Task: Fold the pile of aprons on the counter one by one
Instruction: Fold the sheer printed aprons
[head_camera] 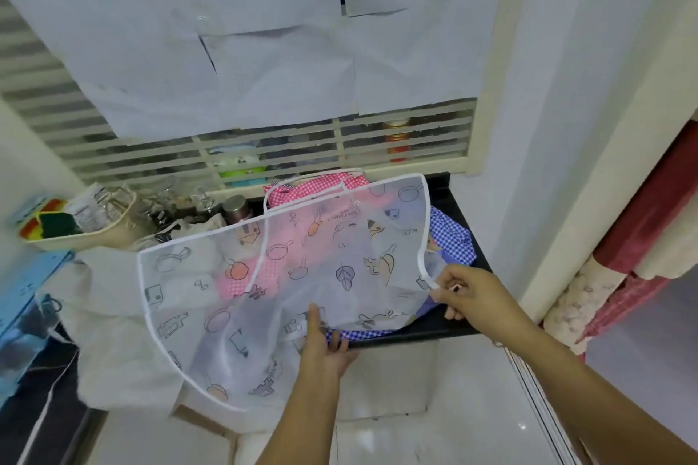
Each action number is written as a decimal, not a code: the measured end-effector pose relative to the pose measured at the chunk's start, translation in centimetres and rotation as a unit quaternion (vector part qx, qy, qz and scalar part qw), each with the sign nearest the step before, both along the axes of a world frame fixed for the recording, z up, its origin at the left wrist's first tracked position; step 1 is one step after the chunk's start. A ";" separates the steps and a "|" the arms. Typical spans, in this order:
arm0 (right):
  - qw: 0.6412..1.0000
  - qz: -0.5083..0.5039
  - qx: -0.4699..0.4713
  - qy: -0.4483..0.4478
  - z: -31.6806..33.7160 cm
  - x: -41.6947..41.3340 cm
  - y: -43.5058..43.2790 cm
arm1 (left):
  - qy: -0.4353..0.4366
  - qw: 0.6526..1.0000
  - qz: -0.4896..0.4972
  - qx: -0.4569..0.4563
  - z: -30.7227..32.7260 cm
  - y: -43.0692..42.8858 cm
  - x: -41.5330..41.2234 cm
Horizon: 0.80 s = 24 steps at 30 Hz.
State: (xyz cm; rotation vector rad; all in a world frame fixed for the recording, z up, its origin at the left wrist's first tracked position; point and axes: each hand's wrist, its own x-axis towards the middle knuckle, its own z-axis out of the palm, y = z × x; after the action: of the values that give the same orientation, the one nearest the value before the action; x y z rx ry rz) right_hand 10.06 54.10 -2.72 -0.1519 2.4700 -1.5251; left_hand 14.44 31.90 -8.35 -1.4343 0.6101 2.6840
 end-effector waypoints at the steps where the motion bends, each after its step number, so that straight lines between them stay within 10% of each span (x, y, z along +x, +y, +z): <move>1: 1.000 0.024 -0.007 -0.009 0.5 -0.5 1.0 | -0.003 0.999 0.033 0.013 -0.2 -0.1 0.1; 15: 0.988 0.149 -0.027 -0.002 0.7 -3.8 6.5 | 0.037 0.975 0.196 0.097 -3.0 -2.4 1.0; 24: 0.995 -0.034 -0.081 -0.047 -2.8 -7.3 10.3 | -0.014 0.983 0.169 -0.071 -3.3 -3.3 2.4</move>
State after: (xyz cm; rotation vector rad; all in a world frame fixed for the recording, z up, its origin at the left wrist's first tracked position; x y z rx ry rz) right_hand 2.78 64.38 -5.49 -0.0226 2.3006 -1.7185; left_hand 16.88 28.55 -11.64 -1.7537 0.6165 2.9169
